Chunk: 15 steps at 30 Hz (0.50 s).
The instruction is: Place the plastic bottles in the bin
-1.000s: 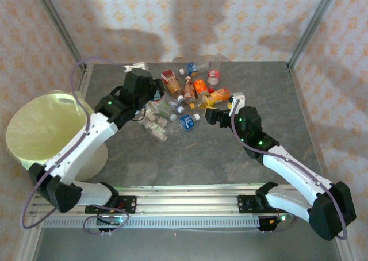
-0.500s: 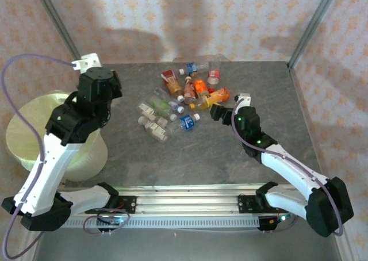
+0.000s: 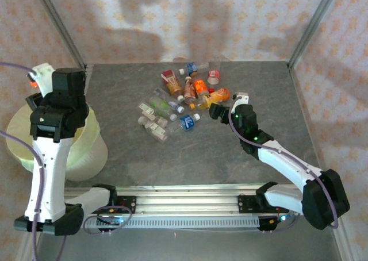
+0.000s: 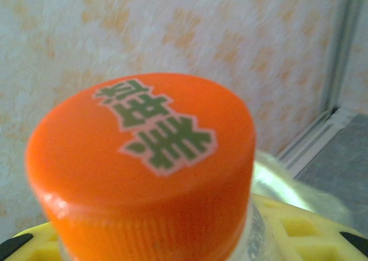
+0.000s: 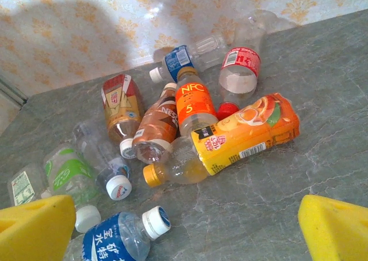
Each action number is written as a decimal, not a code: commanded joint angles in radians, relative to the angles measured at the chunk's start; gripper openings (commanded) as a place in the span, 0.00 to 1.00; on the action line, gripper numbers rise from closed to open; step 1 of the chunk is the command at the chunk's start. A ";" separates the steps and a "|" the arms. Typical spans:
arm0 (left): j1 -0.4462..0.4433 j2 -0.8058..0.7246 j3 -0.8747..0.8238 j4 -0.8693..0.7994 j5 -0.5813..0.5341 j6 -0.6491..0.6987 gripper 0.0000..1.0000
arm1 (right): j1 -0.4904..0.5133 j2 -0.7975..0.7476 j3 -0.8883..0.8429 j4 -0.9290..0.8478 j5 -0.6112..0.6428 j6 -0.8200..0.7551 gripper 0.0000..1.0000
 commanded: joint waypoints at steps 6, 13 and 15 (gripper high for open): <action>0.387 -0.055 -0.163 0.016 0.410 0.013 0.34 | -0.007 0.018 0.031 0.031 -0.011 0.038 0.99; 0.523 -0.028 -0.284 0.050 0.558 -0.033 0.36 | -0.008 0.071 0.080 -0.024 -0.040 0.070 0.99; 0.541 -0.023 -0.327 0.078 0.602 -0.054 0.37 | -0.008 0.077 0.089 -0.029 -0.052 0.066 0.99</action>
